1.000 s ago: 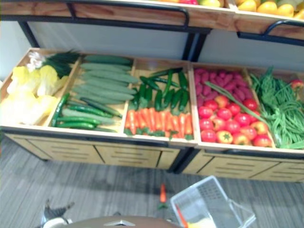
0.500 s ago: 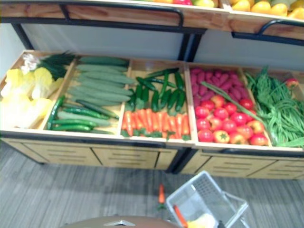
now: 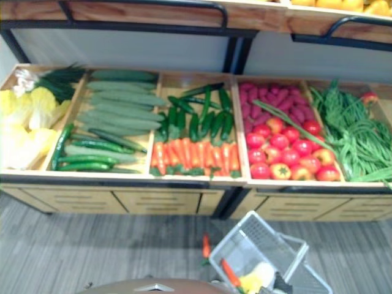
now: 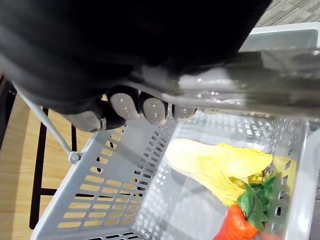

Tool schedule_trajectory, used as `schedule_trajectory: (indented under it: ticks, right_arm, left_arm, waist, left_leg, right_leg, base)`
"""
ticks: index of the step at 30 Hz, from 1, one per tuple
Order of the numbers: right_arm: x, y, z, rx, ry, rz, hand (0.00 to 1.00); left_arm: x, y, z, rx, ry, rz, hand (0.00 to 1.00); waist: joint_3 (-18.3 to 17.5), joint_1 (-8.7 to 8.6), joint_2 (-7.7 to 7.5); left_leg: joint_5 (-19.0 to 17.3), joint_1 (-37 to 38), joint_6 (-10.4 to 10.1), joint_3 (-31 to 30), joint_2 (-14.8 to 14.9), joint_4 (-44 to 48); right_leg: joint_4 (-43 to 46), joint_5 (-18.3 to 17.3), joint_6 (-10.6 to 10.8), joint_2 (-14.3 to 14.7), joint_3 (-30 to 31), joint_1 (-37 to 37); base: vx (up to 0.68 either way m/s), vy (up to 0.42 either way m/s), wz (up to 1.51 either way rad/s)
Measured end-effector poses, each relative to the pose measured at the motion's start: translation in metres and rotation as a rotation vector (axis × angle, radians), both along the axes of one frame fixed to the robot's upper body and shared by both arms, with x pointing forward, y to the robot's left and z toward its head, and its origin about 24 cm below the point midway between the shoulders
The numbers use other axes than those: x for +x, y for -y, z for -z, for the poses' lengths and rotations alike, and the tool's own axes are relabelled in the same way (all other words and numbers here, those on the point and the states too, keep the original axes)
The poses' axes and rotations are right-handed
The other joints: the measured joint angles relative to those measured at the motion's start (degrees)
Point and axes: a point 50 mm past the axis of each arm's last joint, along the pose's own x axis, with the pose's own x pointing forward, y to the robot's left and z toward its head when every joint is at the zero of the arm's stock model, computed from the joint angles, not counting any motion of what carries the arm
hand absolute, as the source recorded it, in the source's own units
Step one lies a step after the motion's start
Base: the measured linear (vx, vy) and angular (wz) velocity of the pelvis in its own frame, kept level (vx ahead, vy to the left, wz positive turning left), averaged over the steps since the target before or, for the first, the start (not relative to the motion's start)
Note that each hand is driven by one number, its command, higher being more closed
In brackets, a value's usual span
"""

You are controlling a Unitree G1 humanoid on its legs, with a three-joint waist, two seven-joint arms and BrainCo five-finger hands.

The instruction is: Pick vegetable in the basket

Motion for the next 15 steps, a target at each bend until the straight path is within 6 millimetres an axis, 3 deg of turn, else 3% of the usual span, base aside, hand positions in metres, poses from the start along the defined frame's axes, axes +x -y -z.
schedule_trajectory:
  ticks: [5,8,10,11,12,13,14,15]
  right_arm:
    - [0.008,0.009,-0.004,-0.013,0.034,0.032,1.00]
    - [0.016,0.011,-0.006,-0.024,0.069,0.037,1.00]
    - [0.024,0.006,-0.007,-0.018,0.089,0.000,1.00]
    - [0.029,0.004,-0.008,-0.021,0.103,-0.028,1.00]
    - [0.040,0.006,-0.012,-0.038,0.132,-0.055,1.00]
    - [0.046,0.006,-0.013,-0.042,0.152,-0.065,1.00]
    - [0.048,0.007,-0.014,-0.048,0.154,-0.054,1.00]
    - [0.038,0.009,-0.012,-0.050,0.129,-0.044,1.00]
  left_arm:
    - [0.011,-0.001,-0.001,-0.019,0.036,-0.030,0.00]
    - [0.024,-0.001,-0.002,-0.006,0.042,0.067,0.00]
    - [0.030,-0.001,-0.002,-0.001,0.051,0.095,0.00]
    - [0.036,-0.002,-0.003,0.003,0.062,0.110,0.00]
    - [0.040,0.001,-0.003,0.002,0.072,0.131,0.00]
    - [0.047,0.001,-0.005,0.009,0.093,0.144,0.00]
    - [0.054,-0.002,-0.008,0.024,0.118,0.164,0.00]
    - [0.056,-0.001,-0.008,0.028,0.117,0.183,0.00]
  waist:
    - [3.36,-0.20,-0.21]
    - [3.89,-0.22,0.21]
    - [4.25,-0.37,0.40]
    - [4.45,-0.60,0.81]
    - [5.46,-0.06,2.99]
    - [6.87,-0.66,2.72]
    - [8.12,-1.71,2.95]
    - [8.04,-1.86,2.89]
  left_leg:
    - [-6.90,0.33,-0.12,4.89,1.42,9.63]
    - [-11.01,-3.09,0.14,10.65,2.82,14.96]
    - [-12.07,-3.93,0.70,14.46,3.85,16.16]
    - [-12.12,-4.69,2.30,17.71,4.93,16.69]
    - [-11.85,-5.33,3.74,21.66,8.08,16.74]
    - [-11.67,-4.90,4.00,22.73,8.71,16.68]
    - [-11.10,-3.80,4.48,24.72,8.97,15.91]
    - [-10.77,-2.56,4.85,26.99,9.28,15.18]
  right_leg:
    - [8.48,-3.29,0.27,-1.57,6.13,-3.18]
    - [9.58,-0.39,2.08,-0.87,13.60,-8.67]
    - [7.52,4.05,1.88,0.57,16.49,-10.84]
    - [3.14,11.27,1.39,2.32,16.58,-12.01]
    - [-1.06,17.90,0.10,4.00,14.92,-11.73]
    - [4.52,15.02,-1.65,4.02,11.54,-12.50]
    - [19.25,6.00,-4.78,2.37,5.71,-14.49]
    - [31.02,2.02,-6.36,0.44,2.01,-14.57]
  base:
    - [-0.02,0.030,-0.54]
    - [-0.06,0.099,-1.10]
    - [-0.10,0.095,-1.13]
    - [-0.18,0.126,-1.59]
    - [-0.19,0.113,-1.49]
    - [-0.18,0.116,-1.11]
    - [-0.11,0.149,-0.74]
    - [-0.08,0.139,-0.75]
